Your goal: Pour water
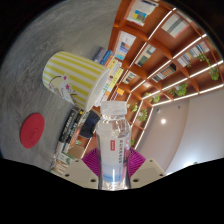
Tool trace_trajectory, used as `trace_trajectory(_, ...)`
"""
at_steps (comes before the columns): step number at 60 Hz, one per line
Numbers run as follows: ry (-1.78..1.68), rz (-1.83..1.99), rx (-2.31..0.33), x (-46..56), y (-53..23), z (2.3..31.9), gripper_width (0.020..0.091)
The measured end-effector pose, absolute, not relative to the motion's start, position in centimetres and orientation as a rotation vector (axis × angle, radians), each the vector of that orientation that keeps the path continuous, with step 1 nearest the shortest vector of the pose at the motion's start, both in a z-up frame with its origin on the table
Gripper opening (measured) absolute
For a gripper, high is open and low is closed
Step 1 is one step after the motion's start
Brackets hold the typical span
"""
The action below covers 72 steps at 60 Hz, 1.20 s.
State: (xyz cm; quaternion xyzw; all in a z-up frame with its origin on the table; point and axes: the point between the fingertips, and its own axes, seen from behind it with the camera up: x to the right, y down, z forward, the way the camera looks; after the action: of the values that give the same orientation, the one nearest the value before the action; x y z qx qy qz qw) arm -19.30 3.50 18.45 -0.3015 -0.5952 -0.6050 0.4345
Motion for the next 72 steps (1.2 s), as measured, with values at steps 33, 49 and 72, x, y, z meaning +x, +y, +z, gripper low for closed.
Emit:
trace_trajectory(33,-1.439,-1.293,-0.872,-20.2,3.0,17.6,0.0359)
trace_trajectory(49,-0.928,-0.426,-1.424,-18.7,1.2,15.9,0.0359)
trace_trajectory(72,-0.405,0.290,-1.707,-18.1,1.9,10.4,0.0359)
